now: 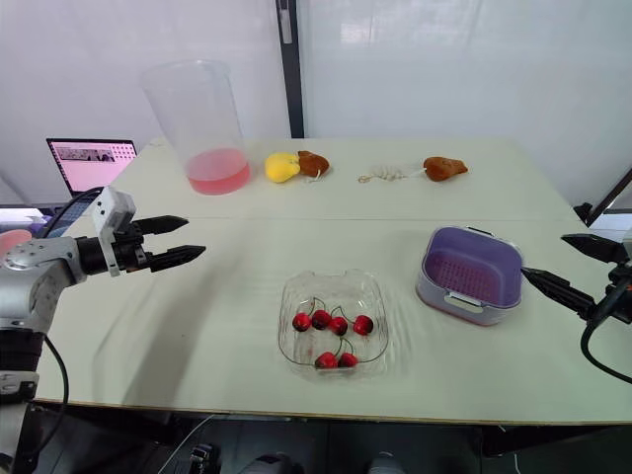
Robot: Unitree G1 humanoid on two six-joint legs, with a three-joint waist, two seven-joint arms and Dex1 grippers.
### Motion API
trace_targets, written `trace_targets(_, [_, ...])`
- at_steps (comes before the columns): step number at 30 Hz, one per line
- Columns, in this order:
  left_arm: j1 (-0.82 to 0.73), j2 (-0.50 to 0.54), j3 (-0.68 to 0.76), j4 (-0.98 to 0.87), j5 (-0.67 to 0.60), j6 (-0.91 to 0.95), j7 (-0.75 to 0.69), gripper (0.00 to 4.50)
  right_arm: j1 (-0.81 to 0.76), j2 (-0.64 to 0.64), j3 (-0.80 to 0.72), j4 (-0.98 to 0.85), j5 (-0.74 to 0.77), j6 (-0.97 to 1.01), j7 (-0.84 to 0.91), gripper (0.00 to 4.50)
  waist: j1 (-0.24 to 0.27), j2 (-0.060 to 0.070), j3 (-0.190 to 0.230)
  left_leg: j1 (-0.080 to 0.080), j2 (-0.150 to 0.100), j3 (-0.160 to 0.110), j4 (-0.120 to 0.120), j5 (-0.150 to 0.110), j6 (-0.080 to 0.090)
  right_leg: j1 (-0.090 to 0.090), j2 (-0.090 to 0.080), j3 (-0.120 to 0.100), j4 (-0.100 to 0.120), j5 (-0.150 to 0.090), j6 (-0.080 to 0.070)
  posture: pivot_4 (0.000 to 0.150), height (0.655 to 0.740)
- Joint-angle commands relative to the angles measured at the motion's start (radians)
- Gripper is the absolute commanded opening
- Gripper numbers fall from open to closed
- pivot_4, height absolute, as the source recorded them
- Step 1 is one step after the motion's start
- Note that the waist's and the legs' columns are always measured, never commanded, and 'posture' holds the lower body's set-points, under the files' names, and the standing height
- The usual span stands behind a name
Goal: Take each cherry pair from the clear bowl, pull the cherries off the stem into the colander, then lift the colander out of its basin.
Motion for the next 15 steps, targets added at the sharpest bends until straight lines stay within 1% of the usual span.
trace_targets(1, [-0.016, 0.007, 0.013, -0.012, 0.001, -0.019, -0.006, 4.45, 0.001, 0.007, -0.039, -0.019, 0.014, -0.007, -0.006, 4.50, 0.000, 0.000, 0.000, 0.000, 0.000, 0.000, 0.000, 0.000, 0.000, 0.000, 0.000, 0.000, 0.000, 0.000, 0.000, 0.150, 0.7400])
trace_targets(5, [-0.012, 0.011, 0.015, -0.013, -0.001, -0.016, -0.008, 4.45, 0.008, 0.007, -0.054, 0.005, 0.014, -0.020, 0.017, 4.50, 0.000, 0.000, 0.000, 0.000, 0.000, 0.000, 0.000, 0.000, 0.000, 0.000, 0.000, 0.000, 0.000, 0.000, 0.000, 0.150, 0.7400])
trace_targets(10, [-0.008, 0.023, 0.016, -0.045, -0.034, 0.046, -0.038, 4.45, 0.006, 0.007, -0.065, 0.019, 0.040, -0.008, 0.036, 4.50, 0.000, 0.000, 0.000, 0.000, 0.000, 0.000, 0.000, 0.000, 0.000, 0.000, 0.000, 0.000, 0.000, 0.000, 0.000, 0.150, 0.7400])
trace_targets(12, [-0.004, 0.032, 0.027, -0.092, -0.094, 0.133, -0.080, 4.45, -0.004, -0.002, -0.049, -0.009, 0.067, 0.020, 0.034, 4.50, -0.001, 0.000, 0.000, 0.000, 0.000, 0.000, 0.000, 0.000, 0.000, 0.000, 0.000, 0.000, 0.000, 0.000, 0.000, 0.150, 0.7400])
trace_targets(15, [0.016, 0.047, 0.044, -0.182, -0.172, 0.247, -0.098, 4.45, -0.049, -0.031, 0.001, -0.084, 0.137, 0.104, 0.012, 4.50, -0.002, 0.000, 0.000, 0.000, 0.000, 0.000, 0.000, 0.000, 0.000, 0.000, 0.000, 0.000, 0.000, 0.000, 0.000, 0.150, 0.7400])
